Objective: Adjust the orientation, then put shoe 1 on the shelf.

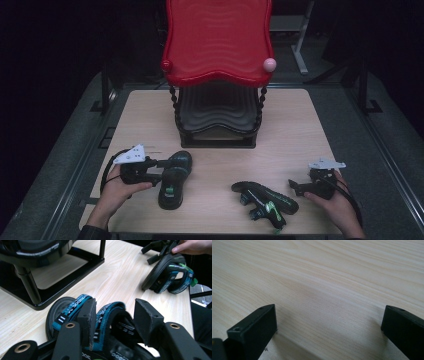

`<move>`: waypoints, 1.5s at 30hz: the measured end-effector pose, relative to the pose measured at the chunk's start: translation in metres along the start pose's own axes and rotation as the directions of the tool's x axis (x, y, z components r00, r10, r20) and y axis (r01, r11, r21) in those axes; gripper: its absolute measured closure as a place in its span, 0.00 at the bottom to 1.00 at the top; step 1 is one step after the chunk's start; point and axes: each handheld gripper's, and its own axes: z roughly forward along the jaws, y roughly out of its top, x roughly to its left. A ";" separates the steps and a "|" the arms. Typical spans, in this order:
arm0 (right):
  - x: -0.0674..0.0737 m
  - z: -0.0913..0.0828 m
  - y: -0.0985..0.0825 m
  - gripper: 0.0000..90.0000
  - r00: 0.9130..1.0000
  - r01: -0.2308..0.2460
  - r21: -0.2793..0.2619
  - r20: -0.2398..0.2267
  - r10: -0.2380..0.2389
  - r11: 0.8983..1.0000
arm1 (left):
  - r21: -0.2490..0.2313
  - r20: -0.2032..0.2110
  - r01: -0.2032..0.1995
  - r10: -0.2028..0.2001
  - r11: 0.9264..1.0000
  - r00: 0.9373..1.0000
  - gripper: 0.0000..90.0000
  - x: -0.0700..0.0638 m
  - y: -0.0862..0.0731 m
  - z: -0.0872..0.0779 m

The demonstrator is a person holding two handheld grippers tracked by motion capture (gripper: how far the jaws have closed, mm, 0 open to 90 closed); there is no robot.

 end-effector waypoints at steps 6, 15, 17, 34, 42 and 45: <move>0.000 0.000 0.000 0.00 1.000 0.000 0.000 0.000 0.000 1.000 | 0.024 0.022 -0.002 0.002 1.000 1.000 0.58 0.006 -0.006 0.011; 0.000 0.000 0.000 0.00 1.000 0.001 0.000 0.000 -0.001 1.000 | 0.058 0.028 -0.009 0.007 0.998 1.000 0.61 0.011 -0.012 0.019; 0.000 0.000 0.000 0.00 1.000 0.001 0.000 0.000 -0.001 1.000 | 0.076 0.026 -0.010 0.008 0.997 1.000 0.63 0.012 -0.014 0.022; 0.000 0.000 0.000 0.00 1.000 0.001 0.000 0.000 -0.001 1.000 | 0.023 0.056 0.002 -0.003 1.000 0.998 0.76 0.009 -0.006 0.014; 0.000 0.000 0.000 0.00 1.000 0.000 0.000 0.000 0.000 1.000 | -0.006 0.085 0.007 -0.007 1.000 0.996 0.76 -0.001 0.015 0.011; 0.000 0.000 0.000 0.00 1.000 0.000 0.000 0.000 0.000 1.000 | -0.014 0.092 0.005 -0.003 1.000 0.996 0.76 -0.003 0.020 0.011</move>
